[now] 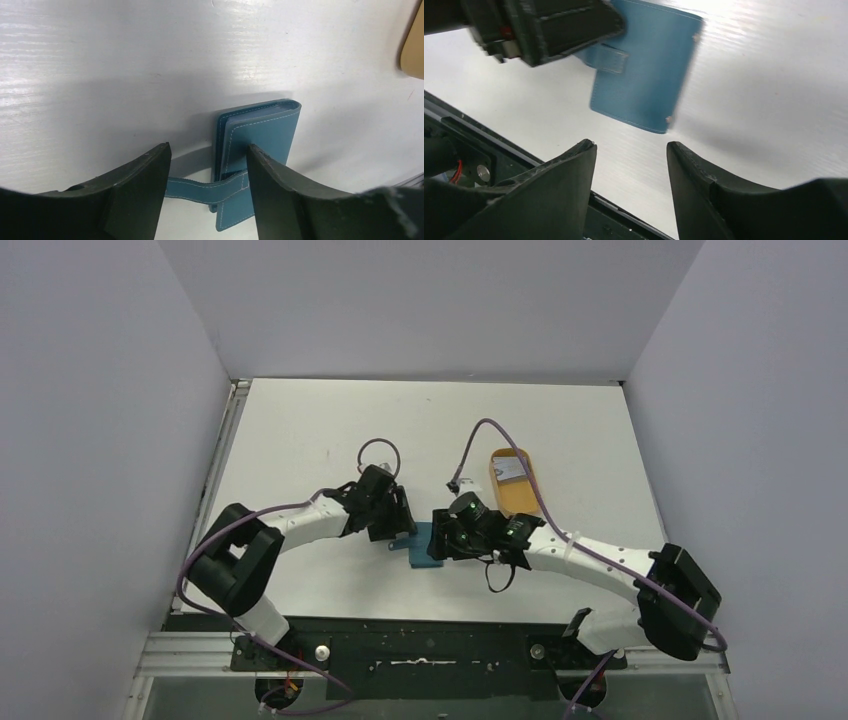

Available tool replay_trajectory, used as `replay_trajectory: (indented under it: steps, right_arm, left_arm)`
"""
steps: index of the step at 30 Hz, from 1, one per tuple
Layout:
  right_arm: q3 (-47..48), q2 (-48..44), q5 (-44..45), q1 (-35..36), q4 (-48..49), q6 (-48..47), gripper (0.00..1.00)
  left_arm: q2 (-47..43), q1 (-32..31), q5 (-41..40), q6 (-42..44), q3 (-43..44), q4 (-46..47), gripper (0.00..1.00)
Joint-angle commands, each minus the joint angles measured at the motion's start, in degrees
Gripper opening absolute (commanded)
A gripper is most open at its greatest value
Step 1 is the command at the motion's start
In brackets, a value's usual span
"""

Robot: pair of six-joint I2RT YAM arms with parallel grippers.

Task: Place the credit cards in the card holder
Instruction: Pick up the card holder from the center of the board.

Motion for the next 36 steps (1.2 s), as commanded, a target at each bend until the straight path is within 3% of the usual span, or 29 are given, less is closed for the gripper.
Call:
replay_trajectory:
  steps: [1, 7, 13, 19, 25, 30, 36]
  right_arm:
    - [-4.8, -2.1, -1.8, -4.6, 5.9, 4.7, 0.57]
    - [-9.5, 0.7, -9.1, -8.2, 16.0, 9.8, 0.64]
    - [-9.7, 6.2, -11.4, -8.5, 21.4, 12.3, 0.65]
    - [-8.4, 6.2, -8.6, -8.5, 17.6, 10.5, 0.65]
    - [-7.9, 6.8, -8.0, -8.4, 16.6, 9.9, 0.64]
    - [-8.5, 5.0, -7.0, -8.4, 15.5, 9.9, 0.65]
    - [-9.1, 3.0, -6.0, -8.4, 13.8, 9.5, 0.65]
  left_arm:
    - [4.5, -0.6, -1.7, 1.6, -1.0, -4.1, 0.54]
    - [5.9, -0.8, -2.8, 2.1, -1.1, -4.9, 0.46]
    - [6.6, -1.0, -3.5, 2.4, -1.2, -5.9, 0.4]
    - [-0.9, -0.8, -5.0, 2.3, 0.3, -9.6, 0.6]
    - [-7.2, -1.1, -5.4, 3.6, 4.6, -15.3, 0.71]
    - [-12.0, -3.2, -5.3, 3.7, 4.4, -15.4, 0.73]
    - [-10.5, -7.4, -5.2, 3.3, 6.8, -15.9, 0.74]
